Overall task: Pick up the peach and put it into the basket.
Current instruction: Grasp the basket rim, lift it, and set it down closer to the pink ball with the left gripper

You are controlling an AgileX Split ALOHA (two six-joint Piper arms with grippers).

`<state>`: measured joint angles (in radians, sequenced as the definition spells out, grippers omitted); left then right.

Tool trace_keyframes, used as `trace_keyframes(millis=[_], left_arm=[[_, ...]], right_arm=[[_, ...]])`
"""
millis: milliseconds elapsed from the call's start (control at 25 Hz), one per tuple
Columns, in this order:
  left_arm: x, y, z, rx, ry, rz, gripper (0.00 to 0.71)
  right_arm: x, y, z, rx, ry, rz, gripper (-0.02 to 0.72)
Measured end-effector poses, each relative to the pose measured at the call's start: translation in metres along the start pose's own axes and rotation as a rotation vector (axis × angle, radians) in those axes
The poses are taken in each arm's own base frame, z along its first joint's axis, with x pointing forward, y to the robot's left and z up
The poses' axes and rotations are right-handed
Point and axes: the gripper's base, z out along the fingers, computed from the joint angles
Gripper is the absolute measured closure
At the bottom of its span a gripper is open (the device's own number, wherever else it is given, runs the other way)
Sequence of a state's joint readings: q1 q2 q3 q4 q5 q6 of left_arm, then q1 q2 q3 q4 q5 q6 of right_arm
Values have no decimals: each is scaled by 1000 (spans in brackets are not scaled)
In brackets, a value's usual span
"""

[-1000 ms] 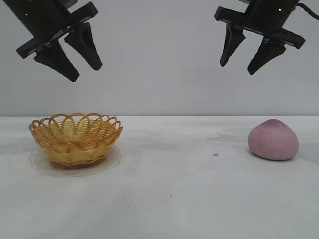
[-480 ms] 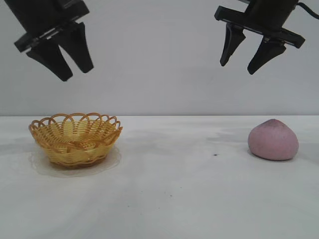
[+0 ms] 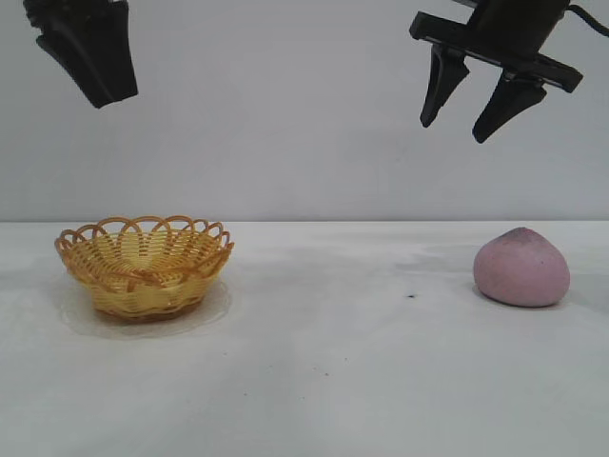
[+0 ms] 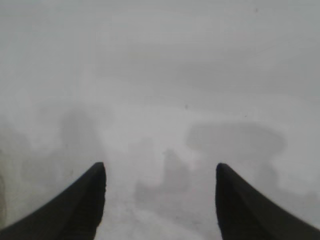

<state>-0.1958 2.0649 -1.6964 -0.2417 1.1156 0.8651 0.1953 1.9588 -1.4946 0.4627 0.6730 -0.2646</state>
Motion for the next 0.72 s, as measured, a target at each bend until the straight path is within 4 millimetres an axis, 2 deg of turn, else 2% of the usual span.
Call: trace_keyframes(millis=[280, 720], left_arm=[[-21, 6, 24, 14, 4, 31, 429], [-26, 21, 55, 40, 70, 22, 429]], right_arm=[[0, 0, 0, -1, 2, -5, 300], [0, 0, 0, 0, 0, -11, 300]])
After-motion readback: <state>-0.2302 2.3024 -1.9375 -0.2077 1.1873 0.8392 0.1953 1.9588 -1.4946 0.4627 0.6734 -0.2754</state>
